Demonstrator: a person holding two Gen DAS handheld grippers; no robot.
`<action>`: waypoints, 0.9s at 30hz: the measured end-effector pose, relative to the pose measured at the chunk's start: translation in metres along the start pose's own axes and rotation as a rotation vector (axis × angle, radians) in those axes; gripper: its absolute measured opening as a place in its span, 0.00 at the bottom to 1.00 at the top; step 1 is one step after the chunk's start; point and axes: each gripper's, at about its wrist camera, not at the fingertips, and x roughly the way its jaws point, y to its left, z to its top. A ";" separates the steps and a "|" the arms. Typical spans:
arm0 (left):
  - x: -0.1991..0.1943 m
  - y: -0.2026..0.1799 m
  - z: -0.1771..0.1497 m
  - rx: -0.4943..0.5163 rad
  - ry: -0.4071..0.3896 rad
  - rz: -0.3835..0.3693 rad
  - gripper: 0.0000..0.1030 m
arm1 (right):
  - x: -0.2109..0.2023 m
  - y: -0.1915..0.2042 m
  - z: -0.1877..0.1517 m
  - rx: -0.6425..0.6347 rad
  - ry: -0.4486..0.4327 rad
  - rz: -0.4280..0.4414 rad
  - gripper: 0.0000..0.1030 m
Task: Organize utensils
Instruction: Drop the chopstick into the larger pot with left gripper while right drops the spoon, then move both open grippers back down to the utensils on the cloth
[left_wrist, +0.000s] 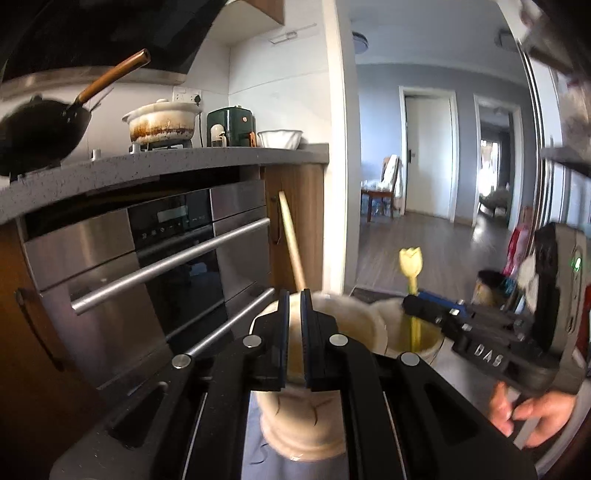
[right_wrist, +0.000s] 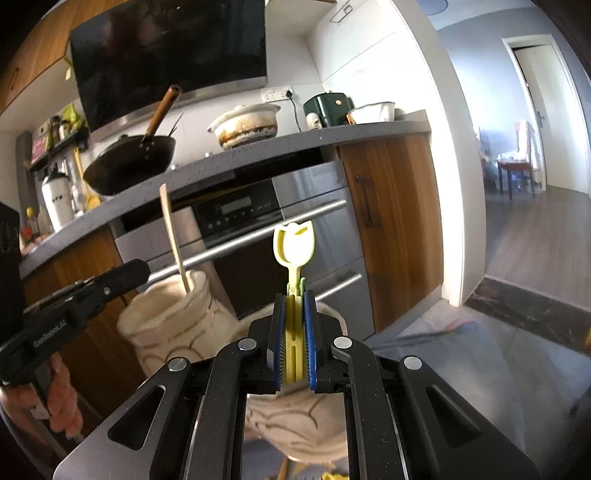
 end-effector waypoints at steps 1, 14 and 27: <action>-0.002 -0.001 -0.002 0.016 -0.001 0.017 0.06 | 0.000 0.000 0.000 0.002 0.005 0.001 0.11; -0.032 -0.003 0.006 -0.014 -0.025 0.004 0.54 | -0.019 0.001 0.012 0.025 -0.001 -0.046 0.32; -0.070 -0.023 -0.009 0.076 -0.113 -0.036 0.95 | -0.077 0.001 0.012 -0.022 -0.032 -0.125 0.75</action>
